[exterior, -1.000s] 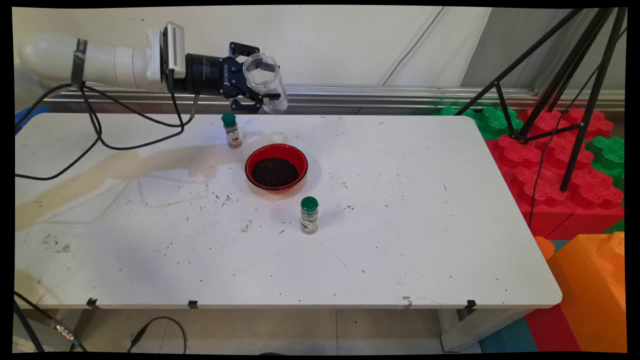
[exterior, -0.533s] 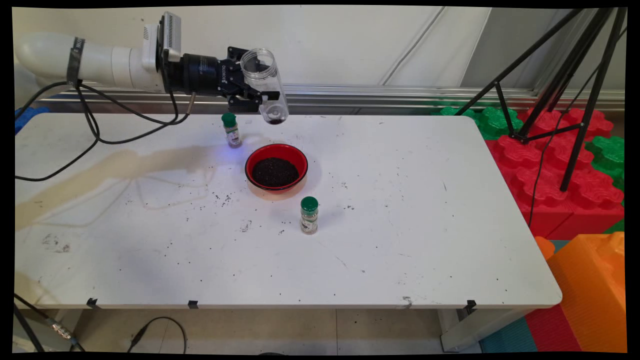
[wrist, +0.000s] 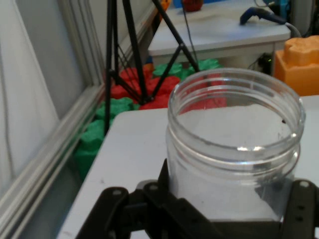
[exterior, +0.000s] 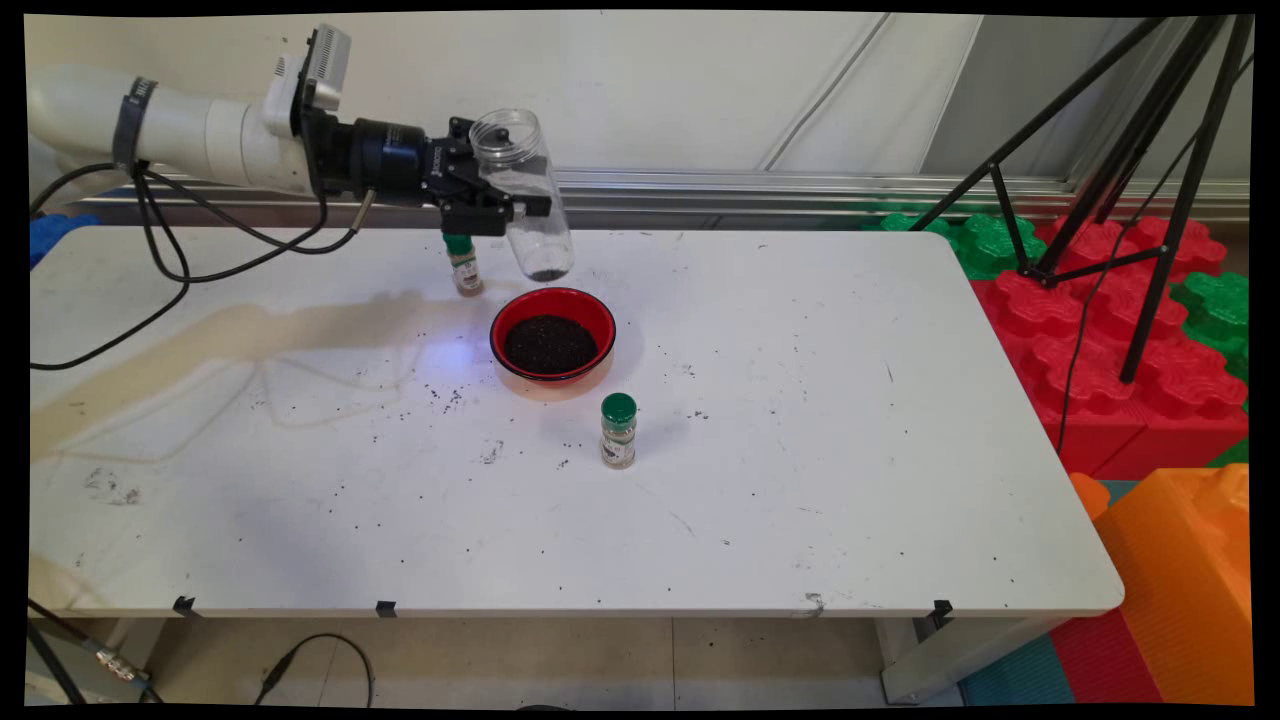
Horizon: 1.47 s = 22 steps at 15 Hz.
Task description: Place the picked object on the table
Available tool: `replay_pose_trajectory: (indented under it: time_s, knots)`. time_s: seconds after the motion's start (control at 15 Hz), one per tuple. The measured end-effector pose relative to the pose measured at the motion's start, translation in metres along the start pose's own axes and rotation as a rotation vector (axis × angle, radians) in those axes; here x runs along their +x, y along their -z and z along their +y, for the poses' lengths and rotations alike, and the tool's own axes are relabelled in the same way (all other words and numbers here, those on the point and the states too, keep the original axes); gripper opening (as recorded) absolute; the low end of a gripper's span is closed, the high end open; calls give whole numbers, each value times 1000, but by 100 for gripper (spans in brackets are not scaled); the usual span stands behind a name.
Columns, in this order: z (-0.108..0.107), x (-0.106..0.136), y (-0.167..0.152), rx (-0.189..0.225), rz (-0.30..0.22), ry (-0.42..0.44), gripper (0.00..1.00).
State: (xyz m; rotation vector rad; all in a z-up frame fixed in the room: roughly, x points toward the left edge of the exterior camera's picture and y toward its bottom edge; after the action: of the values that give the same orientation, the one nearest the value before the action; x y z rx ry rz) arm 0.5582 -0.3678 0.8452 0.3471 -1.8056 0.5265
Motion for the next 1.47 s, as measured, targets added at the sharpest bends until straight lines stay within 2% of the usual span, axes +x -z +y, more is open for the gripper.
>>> replay_pose_trajectory:
  time_s: [0.67,0.93,1.13,1.47]
  knots:
    - [33,-12,20,-135,-28,103,0]
    - [49,-19,29,-178,-44,117,0]
    - [72,-30,37,-225,-62,123,0]
    - [94,-42,41,-262,-83,119,0]
